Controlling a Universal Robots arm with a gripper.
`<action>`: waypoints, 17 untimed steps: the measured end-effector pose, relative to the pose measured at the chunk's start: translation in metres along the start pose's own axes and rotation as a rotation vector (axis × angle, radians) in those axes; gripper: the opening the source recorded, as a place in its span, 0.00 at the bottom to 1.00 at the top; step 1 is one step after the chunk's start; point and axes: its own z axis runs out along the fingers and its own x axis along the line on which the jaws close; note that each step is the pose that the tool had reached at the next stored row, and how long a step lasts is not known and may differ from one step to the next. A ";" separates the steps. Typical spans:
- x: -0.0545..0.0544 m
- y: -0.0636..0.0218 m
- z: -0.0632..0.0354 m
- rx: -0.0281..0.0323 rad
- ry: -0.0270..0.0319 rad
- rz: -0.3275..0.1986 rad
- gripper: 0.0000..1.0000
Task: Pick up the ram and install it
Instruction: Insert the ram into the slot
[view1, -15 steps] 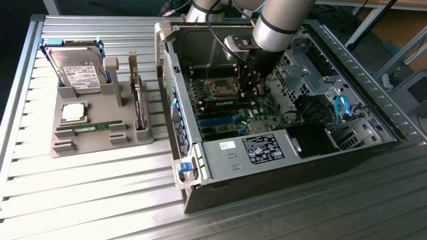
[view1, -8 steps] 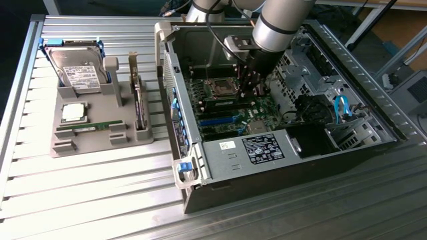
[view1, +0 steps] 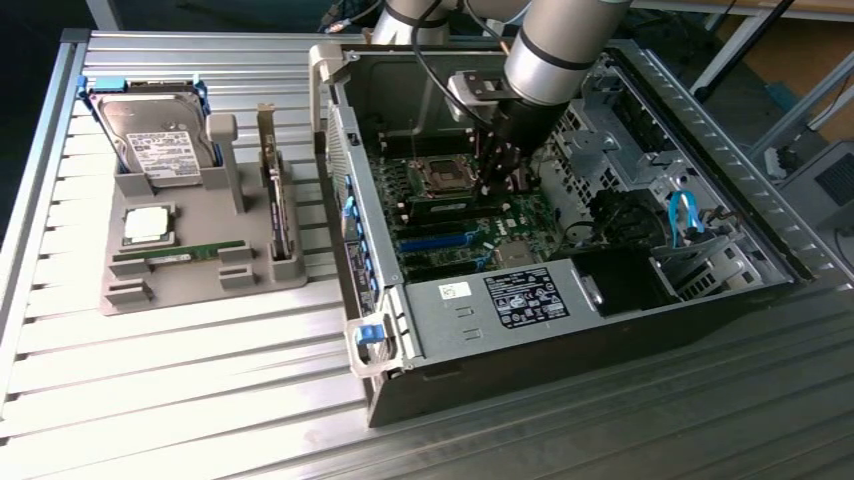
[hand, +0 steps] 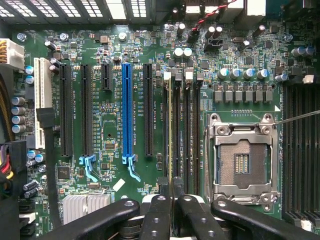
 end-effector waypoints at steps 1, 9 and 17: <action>0.000 0.0000 0.0000 0.0000 0.0002 0.000 0.12; 0.000 0.0000 0.0010 0.0000 0.0001 0.000 0.12; 0.000 -0.0001 0.0022 0.0001 0.0002 0.000 0.12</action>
